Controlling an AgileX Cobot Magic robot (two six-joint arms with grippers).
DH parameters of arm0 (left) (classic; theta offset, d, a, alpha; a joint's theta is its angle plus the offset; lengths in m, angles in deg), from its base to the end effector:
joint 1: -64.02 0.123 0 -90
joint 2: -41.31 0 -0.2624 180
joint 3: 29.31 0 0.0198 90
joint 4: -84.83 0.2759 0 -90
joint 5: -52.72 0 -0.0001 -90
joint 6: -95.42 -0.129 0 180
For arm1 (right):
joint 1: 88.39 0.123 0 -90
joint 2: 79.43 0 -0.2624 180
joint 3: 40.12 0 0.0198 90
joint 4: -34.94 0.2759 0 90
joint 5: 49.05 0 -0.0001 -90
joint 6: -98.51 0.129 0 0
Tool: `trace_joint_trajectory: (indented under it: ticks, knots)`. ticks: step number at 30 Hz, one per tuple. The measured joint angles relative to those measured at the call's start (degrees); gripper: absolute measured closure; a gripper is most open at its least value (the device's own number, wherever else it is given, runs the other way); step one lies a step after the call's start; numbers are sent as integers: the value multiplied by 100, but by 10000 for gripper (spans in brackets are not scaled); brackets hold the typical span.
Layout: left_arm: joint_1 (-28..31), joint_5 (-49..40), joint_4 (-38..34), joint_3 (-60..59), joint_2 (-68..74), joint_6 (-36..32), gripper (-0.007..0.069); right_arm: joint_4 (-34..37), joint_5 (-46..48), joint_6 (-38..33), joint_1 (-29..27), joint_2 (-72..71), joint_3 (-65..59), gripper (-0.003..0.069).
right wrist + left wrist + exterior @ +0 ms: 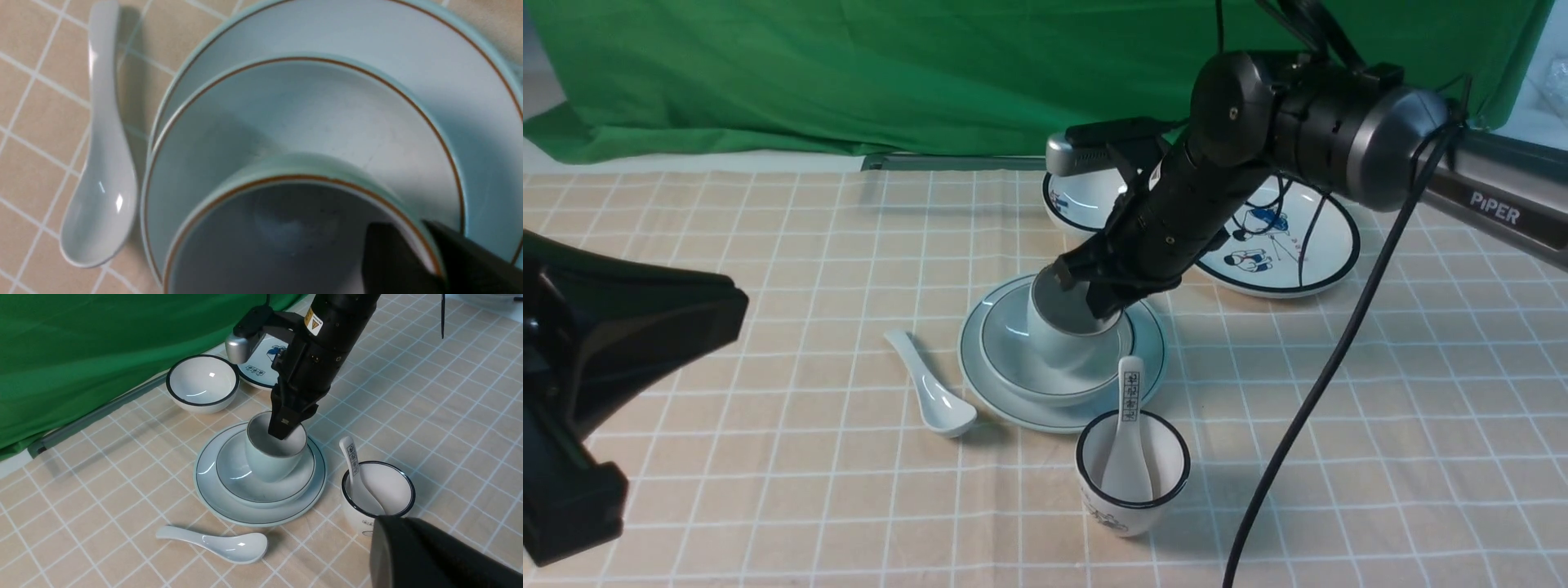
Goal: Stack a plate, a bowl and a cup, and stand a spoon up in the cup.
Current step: Use the right arm to put the blue teacup into the blue rice bowl in the middle, then use the left arm to grab a blue soup spoon
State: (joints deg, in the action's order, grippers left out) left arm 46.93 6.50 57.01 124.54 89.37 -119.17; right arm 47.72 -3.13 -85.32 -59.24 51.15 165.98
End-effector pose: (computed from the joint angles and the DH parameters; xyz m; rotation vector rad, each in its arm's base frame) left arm 0.1717 -0.0983 0.3573 0.7575 1.8850 -0.3782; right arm 0.4328 0.2649 0.1625 -0.6079 2.5820 0.4144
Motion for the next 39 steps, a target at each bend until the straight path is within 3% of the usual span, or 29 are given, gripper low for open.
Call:
trace_joint_trajectory:
  ticks: [5,8,12,15,19,23,26,33,35,39]
  knots:
    - [0,0,0,0,0,30,619,-2,-2,93,0,107,7,393]
    - [0,-14,50,0,27,283,619,-2,52,127,0,107,91,270]
    - [0,-127,361,0,266,915,619,-23,282,127,0,-66,330,195]
    - [0,-220,594,22,684,1430,619,-161,585,30,0,-463,574,183]
    - [0,-289,661,190,1496,1718,619,-696,1018,-62,0,-1140,691,242]
    - [0,-284,670,631,2829,2078,619,-1648,2036,-18,0,-1966,667,448]
    - [0,-287,761,985,3756,2469,619,-1938,2084,90,-6,-2542,197,555]
    - [0,-428,1518,1798,5349,3342,590,-1980,1894,328,-6,-3819,-1454,571]
    - [0,-522,1915,2237,6014,3767,530,-1981,1616,383,-6,-4376,-2233,568]
    - [6,-652,2027,2773,6694,4003,400,-1986,1188,426,-6,-4967,-3277,559]
